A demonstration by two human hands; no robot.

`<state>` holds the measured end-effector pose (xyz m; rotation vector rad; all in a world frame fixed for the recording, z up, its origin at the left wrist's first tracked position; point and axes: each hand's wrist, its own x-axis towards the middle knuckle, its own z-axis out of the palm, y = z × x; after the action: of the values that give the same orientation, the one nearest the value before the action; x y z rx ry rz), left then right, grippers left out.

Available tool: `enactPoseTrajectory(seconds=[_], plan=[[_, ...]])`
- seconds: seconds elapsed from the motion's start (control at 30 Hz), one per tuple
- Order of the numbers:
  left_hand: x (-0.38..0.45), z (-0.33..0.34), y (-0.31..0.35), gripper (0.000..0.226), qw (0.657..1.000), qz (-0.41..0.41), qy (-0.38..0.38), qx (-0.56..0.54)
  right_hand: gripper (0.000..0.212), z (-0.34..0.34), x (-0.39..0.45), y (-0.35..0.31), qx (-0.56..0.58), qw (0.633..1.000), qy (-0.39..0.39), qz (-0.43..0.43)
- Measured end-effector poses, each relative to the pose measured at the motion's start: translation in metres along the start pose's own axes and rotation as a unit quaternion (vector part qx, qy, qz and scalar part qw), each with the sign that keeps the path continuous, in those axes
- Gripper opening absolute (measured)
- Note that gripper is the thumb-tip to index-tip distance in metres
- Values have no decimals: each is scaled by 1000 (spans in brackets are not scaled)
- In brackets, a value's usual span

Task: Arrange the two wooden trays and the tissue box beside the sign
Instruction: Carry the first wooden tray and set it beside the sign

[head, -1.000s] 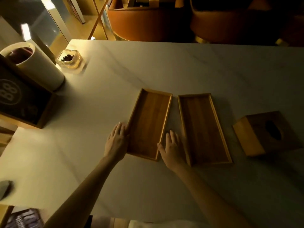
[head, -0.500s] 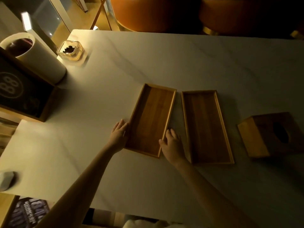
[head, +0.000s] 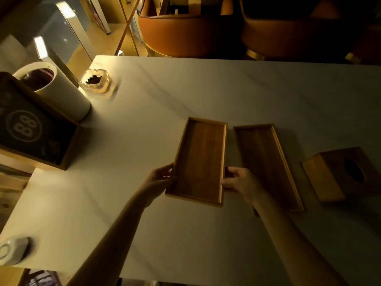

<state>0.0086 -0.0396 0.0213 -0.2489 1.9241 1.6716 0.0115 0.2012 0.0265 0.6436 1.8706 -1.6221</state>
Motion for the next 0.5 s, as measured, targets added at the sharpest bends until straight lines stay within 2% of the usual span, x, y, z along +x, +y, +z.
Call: enactPoseTrajectory(seconds=[0.17,0.3,0.5], plan=[[-12,-28,17,51,999,45,21,-9,53,19,-7,-20,22,999,0,-42],[-24,-62,27,48,995,95,42,-5,38,45,-12,-44,23,996,-11,-88],[-38,-131,21,47,990,120,75,7,36,110,-9,-72,21,992,-19,-126]])
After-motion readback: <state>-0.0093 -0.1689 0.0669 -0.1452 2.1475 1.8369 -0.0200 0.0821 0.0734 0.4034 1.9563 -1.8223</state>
